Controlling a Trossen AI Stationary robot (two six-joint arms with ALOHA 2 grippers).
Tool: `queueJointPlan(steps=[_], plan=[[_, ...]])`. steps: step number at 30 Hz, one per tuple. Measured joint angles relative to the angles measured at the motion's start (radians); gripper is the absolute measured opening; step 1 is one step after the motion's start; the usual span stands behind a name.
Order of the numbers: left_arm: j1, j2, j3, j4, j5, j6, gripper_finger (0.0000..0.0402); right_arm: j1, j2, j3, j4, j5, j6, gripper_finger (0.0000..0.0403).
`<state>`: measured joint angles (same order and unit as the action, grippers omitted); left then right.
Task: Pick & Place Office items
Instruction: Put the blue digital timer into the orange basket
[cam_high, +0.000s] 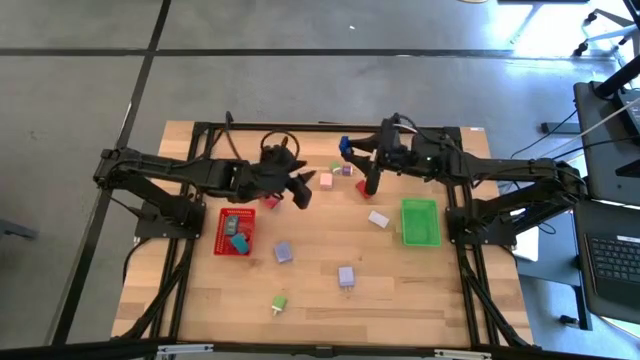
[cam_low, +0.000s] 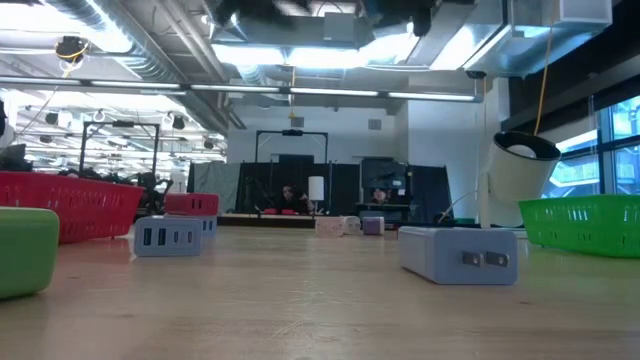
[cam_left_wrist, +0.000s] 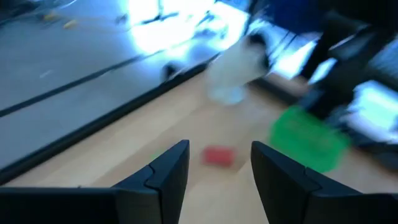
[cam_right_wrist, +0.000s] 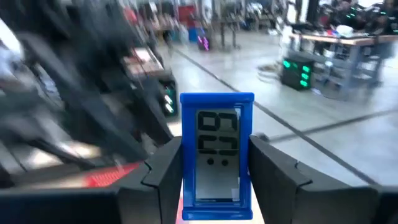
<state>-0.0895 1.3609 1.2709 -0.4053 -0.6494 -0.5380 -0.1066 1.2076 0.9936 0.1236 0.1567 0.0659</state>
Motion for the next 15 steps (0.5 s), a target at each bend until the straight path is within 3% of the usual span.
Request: queueJointPlan(steps=[5,15], plan=[[0.042,0.000,0.000,0.140,0.037,-0.087,0.0176,0.002,0.000,0.000,-0.154,0.065,-0.074,0.0161],[0.154,0.101,-0.001,0.184,0.310,-0.341,0.0225,0.037,0.016,0.000,-0.326,0.124,-0.016,0.0161]])
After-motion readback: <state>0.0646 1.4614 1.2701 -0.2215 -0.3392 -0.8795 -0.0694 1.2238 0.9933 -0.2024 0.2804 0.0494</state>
